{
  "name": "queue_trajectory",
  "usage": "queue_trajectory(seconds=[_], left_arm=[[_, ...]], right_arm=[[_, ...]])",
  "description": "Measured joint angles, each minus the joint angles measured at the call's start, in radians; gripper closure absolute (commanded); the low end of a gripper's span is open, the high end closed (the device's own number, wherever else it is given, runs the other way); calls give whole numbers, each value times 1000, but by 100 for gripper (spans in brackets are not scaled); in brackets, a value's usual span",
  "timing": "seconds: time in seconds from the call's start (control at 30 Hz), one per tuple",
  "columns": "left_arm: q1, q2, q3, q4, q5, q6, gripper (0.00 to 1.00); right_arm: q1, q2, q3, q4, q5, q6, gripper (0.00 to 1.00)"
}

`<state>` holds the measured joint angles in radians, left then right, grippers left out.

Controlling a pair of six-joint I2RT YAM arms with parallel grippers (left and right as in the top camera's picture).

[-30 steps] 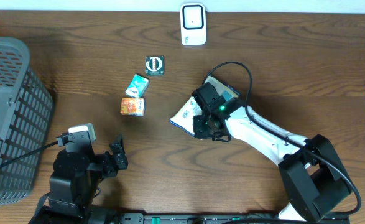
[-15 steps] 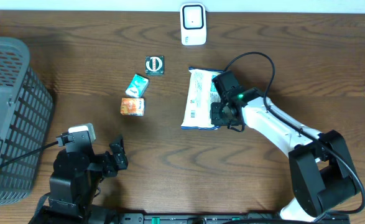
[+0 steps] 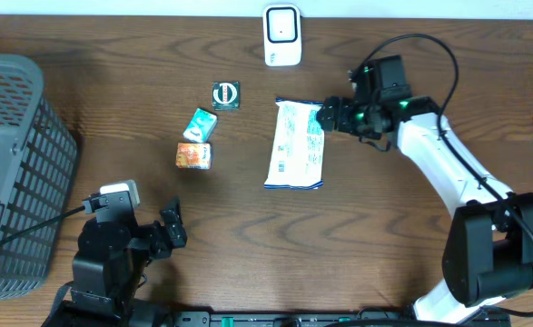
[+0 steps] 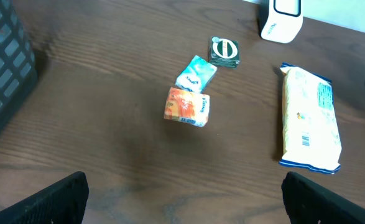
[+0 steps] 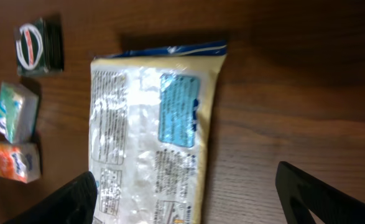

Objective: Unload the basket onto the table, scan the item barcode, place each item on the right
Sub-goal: 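Lift the snack bag upright and carry it to the scanner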

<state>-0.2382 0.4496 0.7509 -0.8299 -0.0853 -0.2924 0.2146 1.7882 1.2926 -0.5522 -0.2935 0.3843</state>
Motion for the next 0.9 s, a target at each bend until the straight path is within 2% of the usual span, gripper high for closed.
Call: queue_trajectory(seconds=[0.23, 0.57, 0.8, 0.9], left_arm=[[0, 0, 0, 0, 0, 0, 2], [0, 0, 0, 0, 0, 0, 2], [0, 0, 0, 0, 0, 0, 2], [0, 0, 0, 0, 0, 0, 2]], right_arm=[[-12, 16, 0, 1, -70, -2, 15], [-11, 198, -3, 6, -224, -3, 20], [-7, 235, -5, 9, -276, -3, 22], [0, 248, -3, 18, -317, -3, 26]])
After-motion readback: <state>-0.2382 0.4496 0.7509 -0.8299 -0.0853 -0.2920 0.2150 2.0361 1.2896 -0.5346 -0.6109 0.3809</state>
